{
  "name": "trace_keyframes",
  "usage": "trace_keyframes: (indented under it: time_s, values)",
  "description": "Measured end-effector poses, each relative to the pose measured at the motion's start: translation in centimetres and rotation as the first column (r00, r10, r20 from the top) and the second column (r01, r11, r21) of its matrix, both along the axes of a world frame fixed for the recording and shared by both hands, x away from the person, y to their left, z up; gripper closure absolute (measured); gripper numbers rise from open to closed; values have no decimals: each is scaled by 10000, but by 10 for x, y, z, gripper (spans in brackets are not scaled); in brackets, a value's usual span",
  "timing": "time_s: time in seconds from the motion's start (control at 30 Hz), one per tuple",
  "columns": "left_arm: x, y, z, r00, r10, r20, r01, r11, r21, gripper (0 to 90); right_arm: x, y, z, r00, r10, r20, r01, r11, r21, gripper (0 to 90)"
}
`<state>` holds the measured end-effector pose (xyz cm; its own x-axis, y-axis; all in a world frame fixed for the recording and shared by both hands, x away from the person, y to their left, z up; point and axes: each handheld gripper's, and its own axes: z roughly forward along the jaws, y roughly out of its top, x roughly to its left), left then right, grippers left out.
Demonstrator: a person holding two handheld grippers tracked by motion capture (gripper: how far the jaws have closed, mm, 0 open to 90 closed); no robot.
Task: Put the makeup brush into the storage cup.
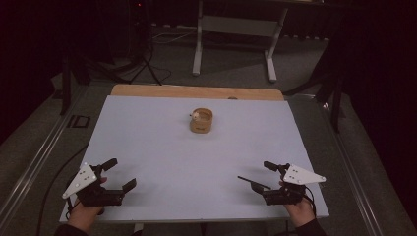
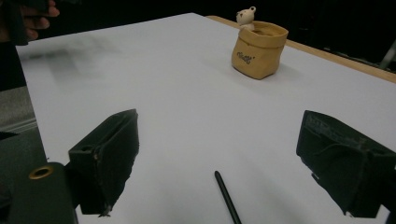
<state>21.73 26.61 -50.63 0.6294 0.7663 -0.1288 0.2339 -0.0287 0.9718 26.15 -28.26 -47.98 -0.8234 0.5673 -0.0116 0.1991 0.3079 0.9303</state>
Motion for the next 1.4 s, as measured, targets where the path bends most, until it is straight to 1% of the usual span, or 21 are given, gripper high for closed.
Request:
trace_keyframes:
  time_s: [0.1, 0.17, 0.23, 0.37, 0.47, 0.57, 0.63, 0.7, 0.8, 0.83, 0.87, 0.93, 1.0, 1.07, 1.13, 1.27, 1.3, 1.4]
  values:
    - [0, 0, 0, 10000, -8, 3, 8, 10000, 21, 2, 0, 0, 0, 10000, 21, -28, -21, 10000, 63, 137]
    - [0, 0, 0, 10000, 7, -8, -7, 10000, 46, 2, 0, 1, 0, 10000, 35, 33, -35, 10000, 21, 137]
    - [0, 0, 0, 10000, 24, -14, -24, 10000, -21, 2, 0, 1, 0, 9999, 136, -99, -134, 9998, 111, 137]
    - [-1, -1, 2, 10000, 50, 51, -50, 10000, -44, 2, -1, 3, -2, 9994, 309, -157, -310, 9995, -44, 139]
    - [0, -1, 2, 10000, 52, 50, -51, 10000, -69, 2, -2, 5, 0, 9988, 456, -197, -455, 9989, 81, 139]
    - [0, -1, 2, 10000, 50, 59, -49, 9999, -110, 2, -3, 8, 3, 9973, 571, -469, -572, 9984, -1, 139]
    - [0, -1, 2, 10000, 75, 61, -75, 9999, -131, 2, -4, 9, 7, 9943, 800, -711, -793, 9968, 132, 141]
    - [-1, 0, 2, 9999, 80, 84, -79, 9999, -128, 2, -5, 11, 10, 9952, 814, -551, -819, 9966, -81, 148]
    - [-2, 0, 2, 9999, 111, 98, -109, 9998, -144, 2, -5, 12, 13, 9951, 883, -455, -889, 9960, -120, 156]
    - [-2, 0, 3, 9998, 132, 120, -131, 9998, -146, 2, -5, 14, 15, 9939, 963, -543, -975, 9950, -210, 156]
    - [-3, 1, 3, 9998, 147, 118, -145, 9998, -146, 2, -5, 14, 16, 9940, 959, -529, -975, 9948, -281, 156]
    - [-2, 1, 3, 9998, 117, 141, -114, 9998, -153, 2, -3, 15, 18, 9924, 1013, -697, -1037, 9941, -322, 155]
    - [-2, 1, 4, 9998, 118, 179, -114, 9998, -176, 2, -2, 16, 21, 9912, 940, -931, -989, 9939, -492, 151]
    - [-1, 1, 4, 9998, 93, 203, -89, 9998, -184, 2, -1, 16, 22, 9915, 820, -1014, -887, 9940, -637, 134]
    - [-1, 0, 4, 9998, 75, 192, -72, 9998, -176, 2, 1, 15, 23, 9900, 772, -1180, -853, 9942, -659, 130]
    - [-1, 1, 4, 9998, 47, 190, -43, 9998, -198, 2, 7, 10, 25, 9901, 531, -1303, -653, 9937, -913, 111]
    - [-1, 1, 4, 9998, 48, 194, -44, 9998, -190, 2, 8, 9, 26, 9892, 509, -1376, -646, 9932, -971, 107]
    - [-1, 1, 5, 9998, 60, 203, -57, 9998, -175, 2, 12, 6, 28, 9875, 464, -1507, -671, 9885, -1354, 105]
